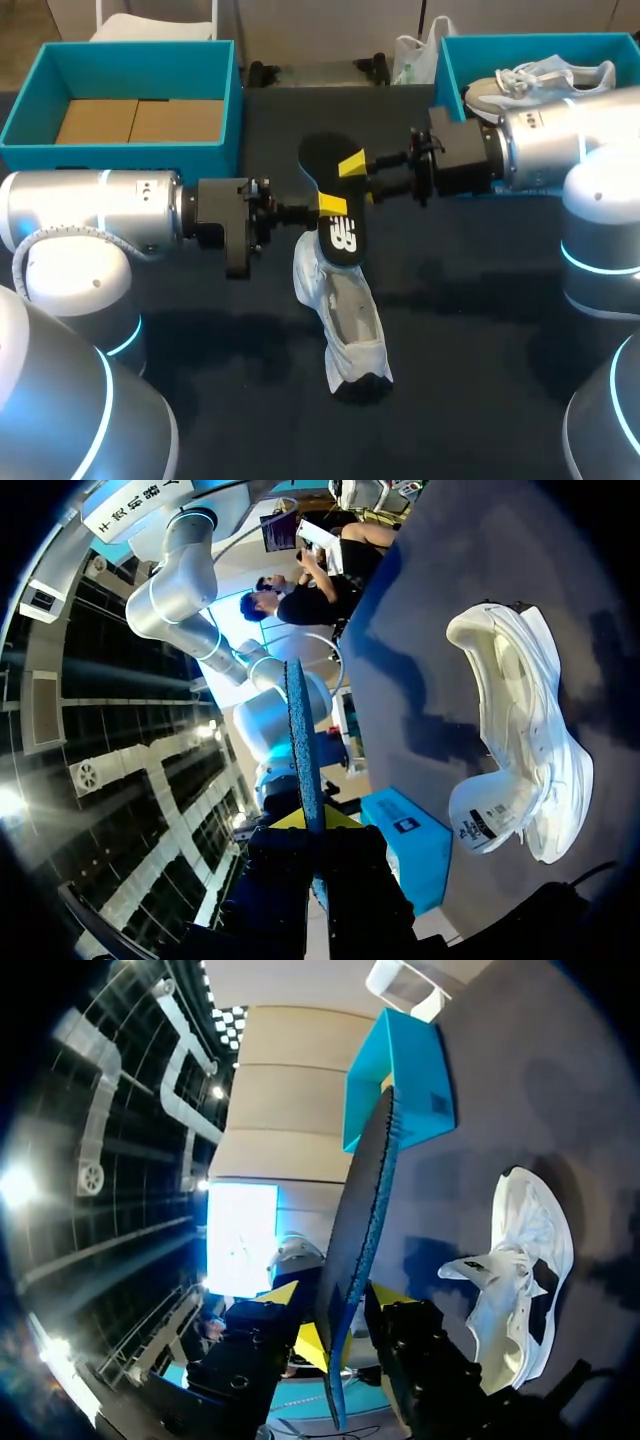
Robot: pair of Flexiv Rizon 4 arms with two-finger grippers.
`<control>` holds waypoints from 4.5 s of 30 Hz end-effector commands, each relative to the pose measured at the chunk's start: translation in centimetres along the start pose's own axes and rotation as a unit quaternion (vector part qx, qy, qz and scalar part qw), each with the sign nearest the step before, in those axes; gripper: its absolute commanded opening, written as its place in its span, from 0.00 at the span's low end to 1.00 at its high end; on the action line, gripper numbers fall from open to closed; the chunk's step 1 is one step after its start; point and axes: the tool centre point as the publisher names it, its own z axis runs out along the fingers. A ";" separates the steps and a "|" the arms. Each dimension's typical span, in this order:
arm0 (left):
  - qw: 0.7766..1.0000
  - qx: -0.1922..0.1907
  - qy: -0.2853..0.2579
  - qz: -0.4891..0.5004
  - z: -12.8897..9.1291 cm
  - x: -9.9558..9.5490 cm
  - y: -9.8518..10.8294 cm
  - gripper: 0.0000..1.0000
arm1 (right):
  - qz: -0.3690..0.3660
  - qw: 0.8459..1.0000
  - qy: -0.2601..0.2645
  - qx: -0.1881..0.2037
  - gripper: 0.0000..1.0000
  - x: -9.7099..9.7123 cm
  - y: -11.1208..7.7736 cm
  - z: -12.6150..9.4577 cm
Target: Take the shoe out of the shoebox, open the shoe tongue, remove and reinsert the insole, then place the shoe into the shoebox
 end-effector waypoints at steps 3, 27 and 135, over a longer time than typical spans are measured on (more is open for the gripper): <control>1.000 -0.002 -0.001 0.001 0.1 0.1 -0.1 0.00 | 0.001 1.000 0.002 0.001 0.25 -0.1 0.1 0.4; 1.000 -0.002 -0.001 0.001 0.1 0.1 -0.1 0.04 | -0.002 1.000 0.006 0.009 0.00 0.0 0.6 0.3; 0.818 0.072 0.556 -0.131 -3.4 -1.8 10.5 1.00 | 0.030 0.999 0.011 -0.011 0.00 -5.1 -1.6 1.3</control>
